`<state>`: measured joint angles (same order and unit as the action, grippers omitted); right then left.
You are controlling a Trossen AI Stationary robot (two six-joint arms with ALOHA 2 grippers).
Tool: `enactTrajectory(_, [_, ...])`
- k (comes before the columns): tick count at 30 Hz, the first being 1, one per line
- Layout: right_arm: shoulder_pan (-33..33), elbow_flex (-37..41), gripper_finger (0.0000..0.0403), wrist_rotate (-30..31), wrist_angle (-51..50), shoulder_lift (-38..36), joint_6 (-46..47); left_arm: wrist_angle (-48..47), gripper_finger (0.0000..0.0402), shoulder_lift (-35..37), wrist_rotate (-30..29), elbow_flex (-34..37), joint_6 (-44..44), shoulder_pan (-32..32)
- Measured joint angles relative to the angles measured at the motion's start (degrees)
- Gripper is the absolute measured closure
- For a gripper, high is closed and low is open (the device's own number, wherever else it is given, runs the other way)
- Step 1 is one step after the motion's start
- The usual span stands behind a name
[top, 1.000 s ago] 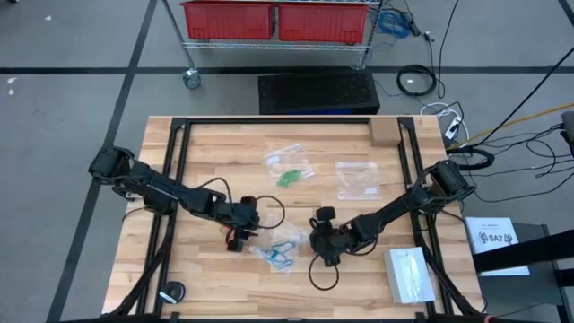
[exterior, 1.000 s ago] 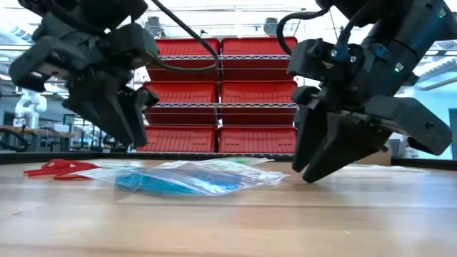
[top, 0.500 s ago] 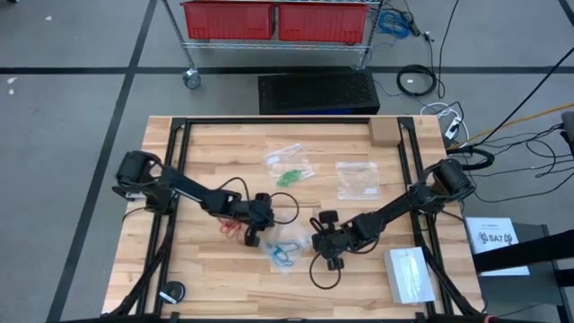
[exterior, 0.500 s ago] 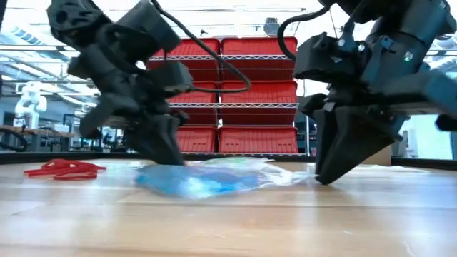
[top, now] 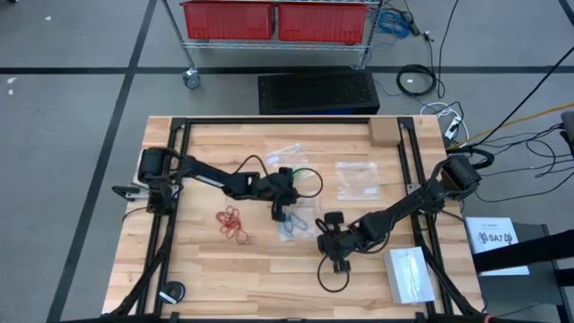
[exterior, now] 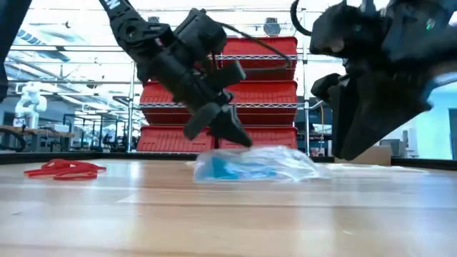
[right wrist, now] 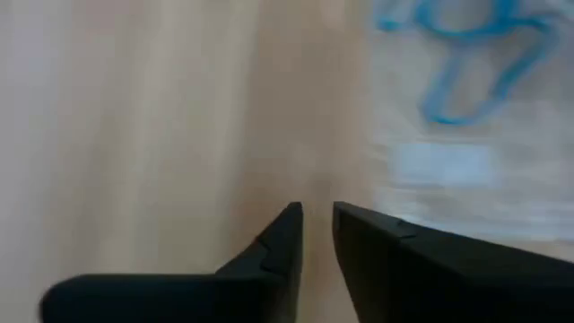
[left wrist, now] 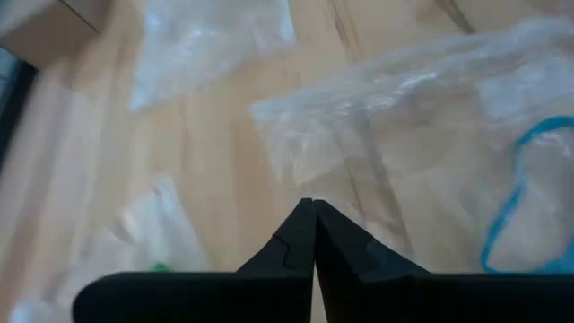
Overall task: Sort rubber bands
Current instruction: Close the transparent zip bag
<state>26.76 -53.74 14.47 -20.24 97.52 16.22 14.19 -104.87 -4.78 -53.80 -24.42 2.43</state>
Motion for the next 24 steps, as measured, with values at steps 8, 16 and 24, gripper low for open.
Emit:
enactTrajectory(8, [-0.2, 0.0, 0.0261, 17.7, -10.9, 0.0, -20.7, -5.5, 0.0399, 4.5, 1.3, 0.6, 0.0, -2.7])
enactTrajectory(16, [-1.8, -0.1, 0.0236, 18.4, -1.9, 0.3, -39.0, -7.5, 0.04, 4.4, 0.3, 0.7, 0.0, -5.2])
enactTrajectory(24, [-1.8, -0.1, 0.0236, 15.6, -2.6, 2.8, -48.2, -7.2, 0.0401, 4.4, 0.1, 0.7, 0.0, -5.2])
